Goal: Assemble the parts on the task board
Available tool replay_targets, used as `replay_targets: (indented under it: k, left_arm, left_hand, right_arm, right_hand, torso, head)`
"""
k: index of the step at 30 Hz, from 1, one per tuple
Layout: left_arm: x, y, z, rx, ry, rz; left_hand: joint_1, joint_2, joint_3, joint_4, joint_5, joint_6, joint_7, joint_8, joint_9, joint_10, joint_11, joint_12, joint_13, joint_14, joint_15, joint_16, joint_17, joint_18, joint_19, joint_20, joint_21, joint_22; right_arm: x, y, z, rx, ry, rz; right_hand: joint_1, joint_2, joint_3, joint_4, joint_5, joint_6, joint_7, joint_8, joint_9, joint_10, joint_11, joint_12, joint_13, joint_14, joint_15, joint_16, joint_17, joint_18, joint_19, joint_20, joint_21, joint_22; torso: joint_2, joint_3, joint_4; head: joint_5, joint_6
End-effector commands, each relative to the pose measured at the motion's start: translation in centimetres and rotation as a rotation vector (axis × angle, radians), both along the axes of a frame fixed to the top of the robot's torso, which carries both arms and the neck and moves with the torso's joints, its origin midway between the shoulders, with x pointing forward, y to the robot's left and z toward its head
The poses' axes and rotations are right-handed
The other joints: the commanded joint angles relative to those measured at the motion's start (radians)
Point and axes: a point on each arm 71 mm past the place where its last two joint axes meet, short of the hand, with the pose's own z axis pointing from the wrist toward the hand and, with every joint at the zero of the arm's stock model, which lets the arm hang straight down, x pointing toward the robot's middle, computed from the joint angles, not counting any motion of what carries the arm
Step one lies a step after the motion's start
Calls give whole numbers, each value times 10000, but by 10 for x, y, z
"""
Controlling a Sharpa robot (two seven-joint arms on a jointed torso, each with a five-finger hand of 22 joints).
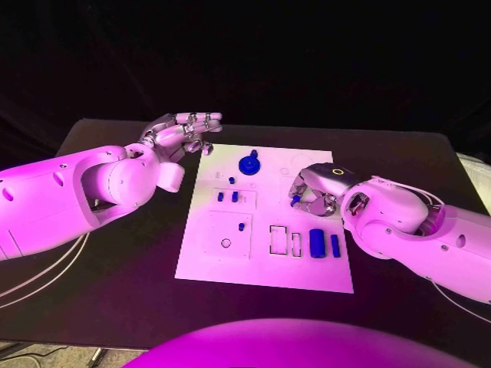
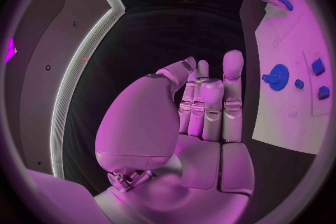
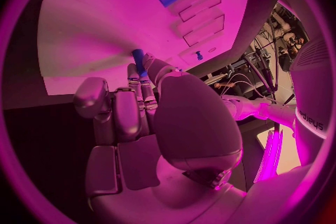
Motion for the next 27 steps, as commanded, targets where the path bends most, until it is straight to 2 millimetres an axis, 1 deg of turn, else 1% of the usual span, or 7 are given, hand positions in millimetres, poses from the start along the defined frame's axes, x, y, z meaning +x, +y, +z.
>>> replay_targets:
  k: [1,7,10,15,21,22,27]
  left_arm:
    - [-1,-3,1,-81,-54,-235]
    - [-1,-3,1,-80,-45,-243]
    - [-1,-3,1,-79,-39,-248]
    - [-1,-2,1,-74,-32,-243]
    - [0,-1,0,-65,-31,-218]
    - [0,-1,0,-65,-32,-216]
    - [0,-2,0,-76,-35,-231]
  left_hand:
    - [1,68,-64,-16,-31,-21,20,53,-12,-57,22,42,11,-90,-6,-33,-12,149,-73,-18,-48,-9]
    - [1,68,-64,-16,-31,-21,20,53,-12,-57,22,42,11,-90,-6,-33,-12,149,-73,-18,-48,-9]
    - [1,68,-64,-16,-31,-21,20,53,-12,-57,22,42,11,-90,-6,-33,-12,149,-73,-18,-48,-9]
    - [1,68,-64,-16,-31,-21,20,53,-12,-57,22,42,11,-90,-6,-33,-12,149,-73,-18,-48,-9]
    - [1,68,-64,-16,-31,-21,20,53,-12,-57,22,42,11,-90,-6,-33,-12,149,-73,-18,-48,-9]
    - [1,68,-64,-16,-31,-21,20,53,-12,-57,22,42,11,-90,-6,-33,-12,149,-73,-18,-48,-9]
    - [-9,86,-99,-12,-33,-28,23,57,-12,-83,24,74,23,-97,-2,-34,-30,155,-79,-14,-99,-40]
  right_arm:
    - [0,0,-5,-269,222,143]
    - [1,1,-5,-227,152,118]
    - [1,2,-2,18,-92,95]
    - [-3,4,7,727,-533,103]
    - [-8,2,24,1375,-659,40]
    - [-9,2,27,1482,-687,52]
    - [-17,15,39,2001,-720,386]
  right_hand:
    - [51,107,104,-2,-44,115,-8,50,15,134,-16,17,15,364,-47,49,19,-18,64,-31,49,36]
    - [82,158,232,-25,-56,236,-19,65,26,260,-43,-31,15,367,-73,83,39,-30,96,-62,87,89]
    - [170,270,394,-88,-83,398,-27,113,54,445,-85,-38,31,377,-108,132,83,-57,177,-97,182,235]
    - [329,336,601,-243,-111,448,20,104,64,558,-93,-101,29,384,-130,181,125,-89,263,-136,286,391]
    - [348,313,644,-287,-111,449,42,93,63,572,-81,-134,26,388,-124,203,148,-97,280,-139,311,426]
    - [352,307,653,-296,-111,450,48,91,63,574,-79,-140,26,389,-122,208,154,-100,285,-139,317,437]
    - [374,284,711,-350,-106,439,82,68,59,583,-58,-183,24,391,-110,226,167,-104,295,-137,336,458]
  torso:
    - [-8,2,-2]
    - [-8,4,-5]
    - [-7,6,-7]
    - [-14,11,-7]
    - [-22,-1,-10]
    - [-21,-5,-13]
    - [-5,5,-5]
  head:
    - [-13,-25]
    - [-15,-26]
    - [-25,-31]
    - [-23,-33]
    - [-32,-33]
    - [-40,0]
    - [-3,-14]
